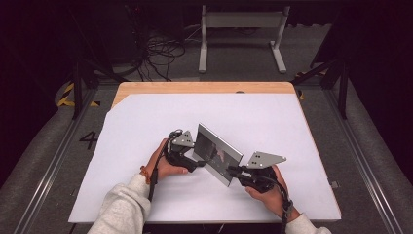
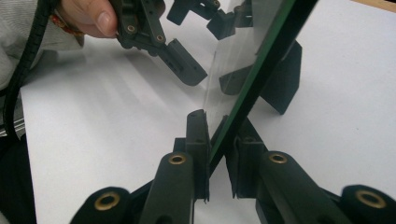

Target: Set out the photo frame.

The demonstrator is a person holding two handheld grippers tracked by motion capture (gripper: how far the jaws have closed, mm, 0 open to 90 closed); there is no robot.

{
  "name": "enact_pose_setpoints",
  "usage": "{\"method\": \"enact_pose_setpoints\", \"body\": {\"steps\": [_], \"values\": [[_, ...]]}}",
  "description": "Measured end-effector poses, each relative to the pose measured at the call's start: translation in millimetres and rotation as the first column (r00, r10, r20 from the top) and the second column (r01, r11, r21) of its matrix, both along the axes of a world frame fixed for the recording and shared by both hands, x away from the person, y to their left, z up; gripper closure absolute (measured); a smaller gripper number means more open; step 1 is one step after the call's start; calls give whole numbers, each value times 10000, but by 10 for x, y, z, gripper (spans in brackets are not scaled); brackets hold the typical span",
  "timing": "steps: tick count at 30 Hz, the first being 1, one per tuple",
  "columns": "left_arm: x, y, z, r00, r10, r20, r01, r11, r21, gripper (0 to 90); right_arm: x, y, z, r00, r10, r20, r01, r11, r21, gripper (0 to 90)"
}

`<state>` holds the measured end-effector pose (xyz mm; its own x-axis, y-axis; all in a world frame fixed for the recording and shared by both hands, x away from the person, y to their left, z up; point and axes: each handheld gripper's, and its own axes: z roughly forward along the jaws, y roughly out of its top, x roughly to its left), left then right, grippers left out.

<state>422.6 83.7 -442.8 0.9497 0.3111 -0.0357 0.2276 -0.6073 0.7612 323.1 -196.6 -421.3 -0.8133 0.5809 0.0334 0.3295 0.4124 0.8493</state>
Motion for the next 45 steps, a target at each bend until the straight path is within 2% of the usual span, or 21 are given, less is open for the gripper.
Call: {"method": "enact_pose_setpoints", "body": {"steps": [2,5,13,17,20,23,26,28,29,34,45], "values": [[-7,34,6,9999,136,-59,-137,9999,-73,360,0,-7,0,10000,-23,-20,23,10000,5,813],[-39,75,11,9996,264,55,-264,9996,69,459,6,-16,-3,10000,-16,-57,17,10000,54,814],[-168,122,39,9985,461,300,-477,9974,549,511,7,-33,-10,9998,-197,-65,198,9998,66,789],[-219,125,50,9973,599,414,-628,9954,729,522,-25,-51,-34,9989,-474,36,475,9987,-183,734],[-227,145,64,9974,605,399,-628,9963,595,490,-71,-78,-28,9984,-550,152,554,9981,-258,748],[-237,168,88,9967,658,475,-671,9974,262,465,-111,-123,-5,9971,-723,239,726,9973,-112,743],[-244,184,103,9959,684,584,-686,9976,18,484,-135,-155,12,9962,-838,247,839,9965,-38,746],[-252,191,121,9944,730,764,-722,9973,-132,491,-177,-180,37,9950,-880,476,880,9961,21,789],[-252,191,123,9948,729,708,-716,9972,-209,491,-189,-185,47,9951,-861,493,863,9963,-5,798],[-248,192,121,9941,807,722,-797,9967,-156,519,-189,-171,40,9955,-813,494,813,9967,2,831],[-283,246,127,9927,923,770,-927,9957,19,616,-170,-160,38,9932,-981,620,988,9951,-85,833]]}}
